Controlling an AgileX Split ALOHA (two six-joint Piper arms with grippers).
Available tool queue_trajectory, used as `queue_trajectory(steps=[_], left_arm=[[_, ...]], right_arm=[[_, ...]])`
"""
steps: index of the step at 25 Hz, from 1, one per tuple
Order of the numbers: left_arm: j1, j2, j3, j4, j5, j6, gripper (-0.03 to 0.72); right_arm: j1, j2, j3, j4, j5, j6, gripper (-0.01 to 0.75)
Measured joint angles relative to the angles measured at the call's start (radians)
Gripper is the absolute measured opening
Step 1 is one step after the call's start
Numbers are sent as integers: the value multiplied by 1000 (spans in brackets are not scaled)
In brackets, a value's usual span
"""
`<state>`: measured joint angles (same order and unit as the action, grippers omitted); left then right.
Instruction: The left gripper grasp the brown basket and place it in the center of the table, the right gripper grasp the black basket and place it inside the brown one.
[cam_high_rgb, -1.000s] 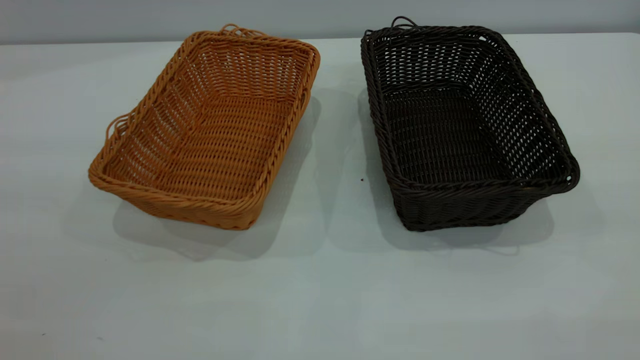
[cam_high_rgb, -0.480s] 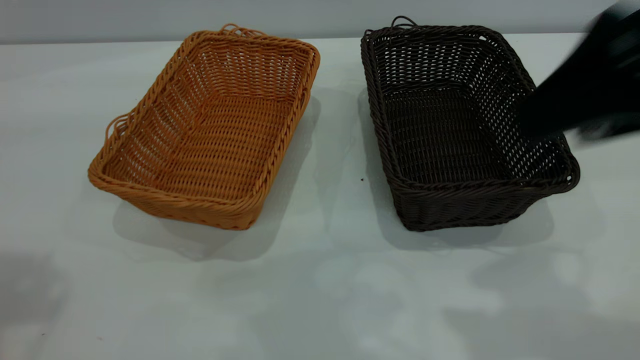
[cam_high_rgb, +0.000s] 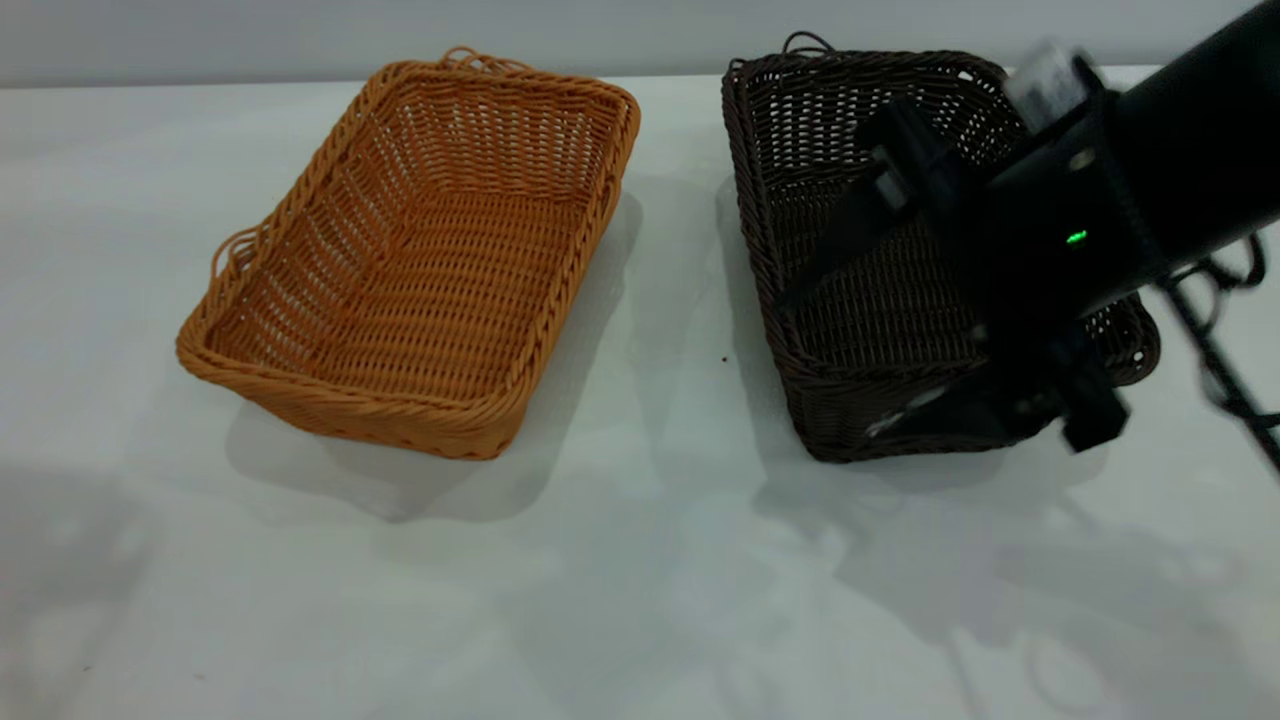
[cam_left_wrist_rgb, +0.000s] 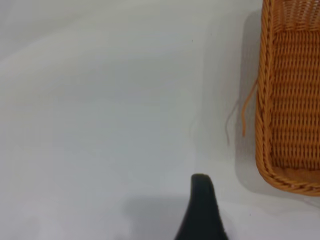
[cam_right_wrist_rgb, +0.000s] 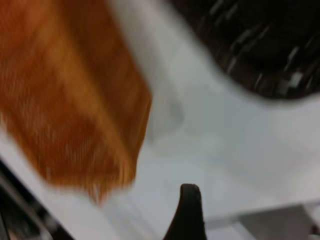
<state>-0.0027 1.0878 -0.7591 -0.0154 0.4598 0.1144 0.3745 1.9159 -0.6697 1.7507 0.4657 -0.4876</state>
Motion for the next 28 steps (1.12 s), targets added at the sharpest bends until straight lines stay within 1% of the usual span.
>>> queue_trajectory(steps=[4, 7, 12, 18, 22, 28], left_arm=[[0, 25, 0, 0, -4, 0, 521], [0, 54, -1, 0, -4, 0, 521], [0, 149, -62, 0, 27, 0, 521], [0, 287, -170, 0, 35, 0, 521], [0, 366, -209, -1, 36, 0, 521], [0, 525, -260, -1, 31, 0, 521]], right_arm=[[0, 120, -77, 26, -30, 113, 559], [0, 181, -124, 31, -73, 208, 551], [0, 242, -150, 41, -216, 365, 535], [0, 245, -151, 42, -259, 401, 532], [0, 245, -151, 43, -313, 430, 532], [0, 245, -151, 44, -319, 474, 510]])
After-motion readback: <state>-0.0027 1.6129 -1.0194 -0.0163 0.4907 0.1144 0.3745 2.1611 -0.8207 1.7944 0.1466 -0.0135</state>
